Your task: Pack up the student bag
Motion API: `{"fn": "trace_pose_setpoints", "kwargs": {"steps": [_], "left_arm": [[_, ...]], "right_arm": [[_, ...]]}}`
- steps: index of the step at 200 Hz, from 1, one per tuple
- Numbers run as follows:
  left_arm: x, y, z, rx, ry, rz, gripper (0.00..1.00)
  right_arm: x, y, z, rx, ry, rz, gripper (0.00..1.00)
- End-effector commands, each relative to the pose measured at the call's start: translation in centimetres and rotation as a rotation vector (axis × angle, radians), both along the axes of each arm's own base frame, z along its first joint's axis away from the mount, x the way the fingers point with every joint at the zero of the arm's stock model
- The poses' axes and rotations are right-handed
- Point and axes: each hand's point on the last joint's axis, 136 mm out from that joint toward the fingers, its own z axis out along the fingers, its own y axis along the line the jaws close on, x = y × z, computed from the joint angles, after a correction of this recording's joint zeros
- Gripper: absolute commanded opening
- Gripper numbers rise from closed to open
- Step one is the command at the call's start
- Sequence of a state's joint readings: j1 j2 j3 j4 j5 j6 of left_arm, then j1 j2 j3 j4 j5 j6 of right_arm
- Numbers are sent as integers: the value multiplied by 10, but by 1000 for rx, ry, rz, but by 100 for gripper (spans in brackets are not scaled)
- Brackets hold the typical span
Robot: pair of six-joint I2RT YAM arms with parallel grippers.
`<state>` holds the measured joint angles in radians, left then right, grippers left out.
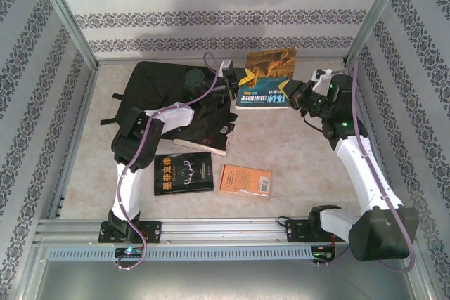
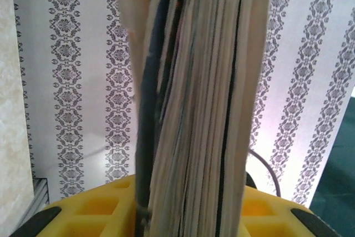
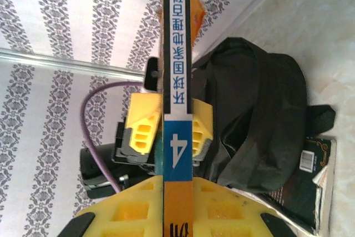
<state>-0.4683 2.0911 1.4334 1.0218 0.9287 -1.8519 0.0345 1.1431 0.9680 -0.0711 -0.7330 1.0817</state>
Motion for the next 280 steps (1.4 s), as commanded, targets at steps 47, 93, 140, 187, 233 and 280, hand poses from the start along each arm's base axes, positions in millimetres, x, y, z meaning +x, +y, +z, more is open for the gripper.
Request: {"fn": "trace_pose_setpoints", "kwargs": {"steps": [47,93,140,187,233,280], "left_arm": [[-21,16,37,74,-217,-17,34],[-28,22,20,208,-269,-15,16],[-30,29,40,174,-352,47,0],[-14,53,74,76,-310,338,0],[-12,63,108,-48,-305,470,0],[-20,72,125,-70,-351,560,0]], "right_arm": [[-26,7,9,-50,-64,124,0],[-32,5,9,-79,-65,139,0],[-32,4,8,-124,-69,117,27],[-26,-17,8,-44,-79,-118,77],[-35,9,34,63,-211,-163,94],[-32,28,42,109,-301,-244,92]]}}
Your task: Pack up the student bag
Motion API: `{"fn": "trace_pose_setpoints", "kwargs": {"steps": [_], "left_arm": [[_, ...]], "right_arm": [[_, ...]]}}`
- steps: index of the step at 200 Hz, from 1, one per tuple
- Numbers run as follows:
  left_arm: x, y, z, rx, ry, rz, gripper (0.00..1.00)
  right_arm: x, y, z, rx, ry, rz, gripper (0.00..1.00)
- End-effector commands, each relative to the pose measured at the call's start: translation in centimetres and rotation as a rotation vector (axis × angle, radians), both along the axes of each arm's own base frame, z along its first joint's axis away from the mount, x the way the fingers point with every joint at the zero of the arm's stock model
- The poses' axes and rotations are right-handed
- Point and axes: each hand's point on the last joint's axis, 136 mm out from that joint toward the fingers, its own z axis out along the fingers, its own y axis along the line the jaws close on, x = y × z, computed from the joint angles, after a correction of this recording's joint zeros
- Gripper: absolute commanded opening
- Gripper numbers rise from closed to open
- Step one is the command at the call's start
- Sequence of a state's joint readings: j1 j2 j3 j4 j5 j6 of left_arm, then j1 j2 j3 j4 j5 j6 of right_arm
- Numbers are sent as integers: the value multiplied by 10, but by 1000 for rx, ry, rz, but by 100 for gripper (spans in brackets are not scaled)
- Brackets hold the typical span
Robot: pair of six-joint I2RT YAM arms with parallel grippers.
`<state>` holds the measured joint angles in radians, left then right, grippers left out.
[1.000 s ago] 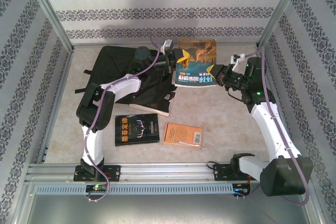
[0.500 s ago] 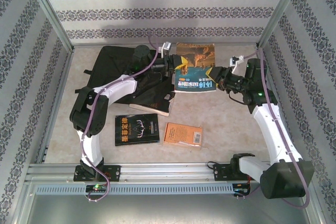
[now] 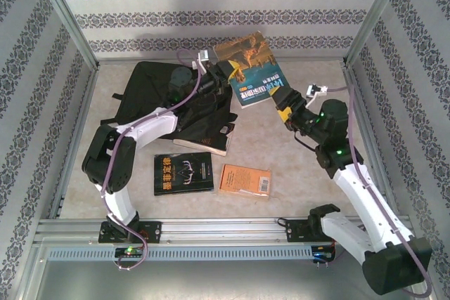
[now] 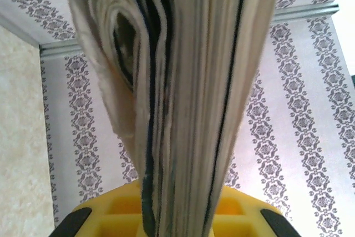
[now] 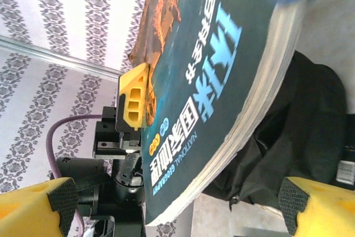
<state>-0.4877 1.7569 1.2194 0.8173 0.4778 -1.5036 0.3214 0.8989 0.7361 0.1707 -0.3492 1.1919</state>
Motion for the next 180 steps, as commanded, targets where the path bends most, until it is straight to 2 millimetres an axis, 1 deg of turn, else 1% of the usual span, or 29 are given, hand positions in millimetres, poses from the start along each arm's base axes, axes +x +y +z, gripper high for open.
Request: {"fn": "trace_pose_setpoints", "kwargs": {"steps": [1,21,56,88,108,121,142,162,180], "left_arm": [[-21,15,73,-124,-198,61,0],[-22,17,73,-143,-187,71,0],[-27,17,74,-154,-172,67,0],[-32,14,70,-145,-164,60,0],[-32,15,66,-140,-154,67,0],[-32,15,63,-137,-149,67,0],[-32,14,62,-134,-143,67,0],[-31,12,60,-126,-136,59,0],[-30,9,57,-116,-130,49,1]], "right_arm": [[11,-8,25,67,-117,-133,91],[20,0,31,77,-146,-138,89],[39,8,35,110,-161,-158,86],[58,23,47,129,-187,-130,79],[66,30,53,141,-193,-120,70],[71,32,53,144,-190,-121,63],[78,33,49,150,-176,-132,47],[81,33,44,153,-162,-141,28],[83,35,41,141,-157,-135,16]]}}
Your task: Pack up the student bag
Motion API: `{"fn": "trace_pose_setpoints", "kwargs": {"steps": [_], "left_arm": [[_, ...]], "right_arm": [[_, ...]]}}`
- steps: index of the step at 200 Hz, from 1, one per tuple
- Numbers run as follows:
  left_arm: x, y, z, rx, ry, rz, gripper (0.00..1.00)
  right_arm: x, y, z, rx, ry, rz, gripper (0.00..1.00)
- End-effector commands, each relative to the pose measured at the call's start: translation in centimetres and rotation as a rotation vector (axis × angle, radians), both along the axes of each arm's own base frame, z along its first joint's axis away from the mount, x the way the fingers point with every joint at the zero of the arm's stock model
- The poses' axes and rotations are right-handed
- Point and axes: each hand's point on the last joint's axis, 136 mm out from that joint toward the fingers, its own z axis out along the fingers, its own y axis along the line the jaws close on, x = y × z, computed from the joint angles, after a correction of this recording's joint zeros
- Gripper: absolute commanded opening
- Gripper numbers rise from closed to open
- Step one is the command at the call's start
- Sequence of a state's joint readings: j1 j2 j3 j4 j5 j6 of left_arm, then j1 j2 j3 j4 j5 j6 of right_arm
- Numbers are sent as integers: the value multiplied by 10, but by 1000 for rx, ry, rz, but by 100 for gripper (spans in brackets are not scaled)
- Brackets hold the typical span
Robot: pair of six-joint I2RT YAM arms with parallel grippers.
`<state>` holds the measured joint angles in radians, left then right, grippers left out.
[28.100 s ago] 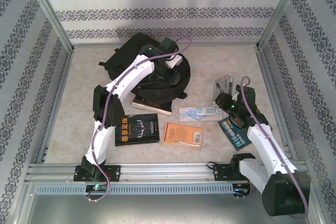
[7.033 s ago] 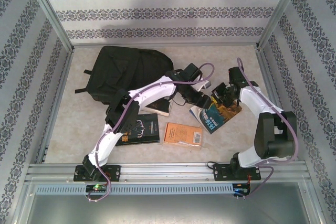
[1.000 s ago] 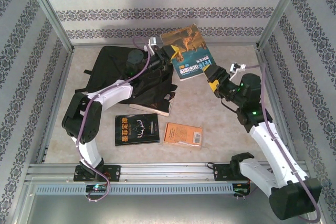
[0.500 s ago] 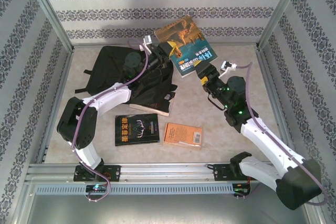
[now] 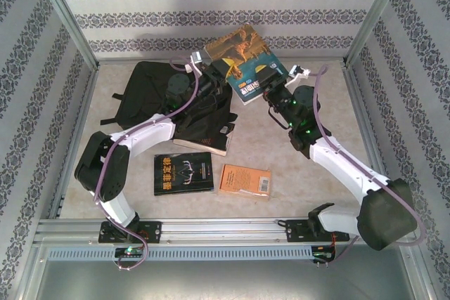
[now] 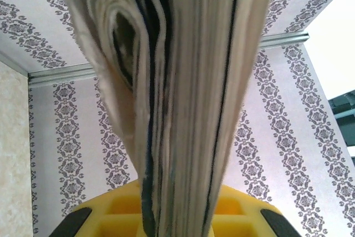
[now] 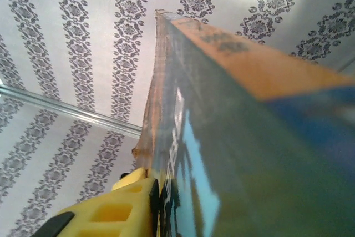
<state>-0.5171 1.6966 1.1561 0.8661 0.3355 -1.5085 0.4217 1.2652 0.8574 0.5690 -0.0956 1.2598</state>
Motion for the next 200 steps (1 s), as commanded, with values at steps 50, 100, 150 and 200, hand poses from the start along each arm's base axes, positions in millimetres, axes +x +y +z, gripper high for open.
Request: {"fn": "trace_pose_setpoints", "kwargs": {"steps": [50,100,150,200], "left_arm": [[-24,0,22,102,-88,-40,50],[-15,39,-39,650,57,3,62],[2,53,-115,1159,174,-235,67],[3,33,-155,1364,168,-465,73]], "right_arm": [[-4,-19,9,-48,-18,-52,0],[-22,-84,-28,-180,122,-158,0],[-43,-119,-61,-290,226,-151,0],[-51,-130,-72,-328,259,-118,0]]}}
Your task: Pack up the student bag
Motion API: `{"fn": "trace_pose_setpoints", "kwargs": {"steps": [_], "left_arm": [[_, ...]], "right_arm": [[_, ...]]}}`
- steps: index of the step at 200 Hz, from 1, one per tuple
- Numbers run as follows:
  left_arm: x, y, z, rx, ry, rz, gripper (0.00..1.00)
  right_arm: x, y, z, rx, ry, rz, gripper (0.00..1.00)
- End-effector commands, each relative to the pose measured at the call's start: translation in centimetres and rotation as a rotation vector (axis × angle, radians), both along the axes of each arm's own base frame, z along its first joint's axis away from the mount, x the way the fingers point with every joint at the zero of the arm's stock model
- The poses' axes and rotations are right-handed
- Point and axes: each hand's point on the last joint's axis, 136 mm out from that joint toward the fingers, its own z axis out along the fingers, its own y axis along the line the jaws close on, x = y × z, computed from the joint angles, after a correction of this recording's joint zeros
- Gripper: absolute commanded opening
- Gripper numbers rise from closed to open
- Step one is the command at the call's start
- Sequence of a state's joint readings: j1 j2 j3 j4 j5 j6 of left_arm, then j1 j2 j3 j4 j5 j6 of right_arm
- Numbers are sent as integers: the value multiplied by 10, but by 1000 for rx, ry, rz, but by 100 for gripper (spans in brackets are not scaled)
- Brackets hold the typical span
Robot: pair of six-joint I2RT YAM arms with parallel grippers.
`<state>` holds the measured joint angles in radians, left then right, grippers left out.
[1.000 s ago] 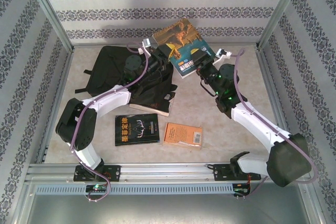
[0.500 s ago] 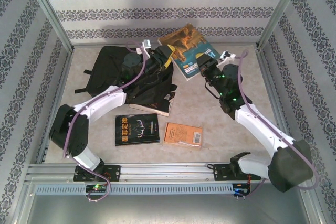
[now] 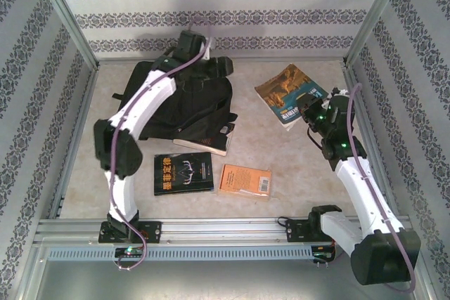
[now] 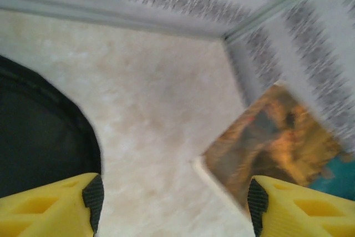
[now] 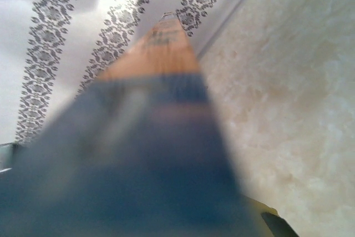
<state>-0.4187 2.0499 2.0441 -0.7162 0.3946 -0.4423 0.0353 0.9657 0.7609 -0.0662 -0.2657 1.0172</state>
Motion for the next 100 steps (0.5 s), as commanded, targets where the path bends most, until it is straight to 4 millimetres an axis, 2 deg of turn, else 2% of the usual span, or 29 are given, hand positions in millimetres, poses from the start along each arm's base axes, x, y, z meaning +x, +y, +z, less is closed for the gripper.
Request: {"fn": "trace_pose_setpoints", "kwargs": {"steps": [1,58,100], "left_arm": [[-42,7,-33,210,117,-168,73],[-51,16,-72,339,208,-245,70],[-41,22,-80,391,192,-221,67]], "right_arm": [[-7,6,14,-27,-54,74,0],[-3,1,2,3,-17,88,0],[1,1,-2,39,-10,92,0]]}}
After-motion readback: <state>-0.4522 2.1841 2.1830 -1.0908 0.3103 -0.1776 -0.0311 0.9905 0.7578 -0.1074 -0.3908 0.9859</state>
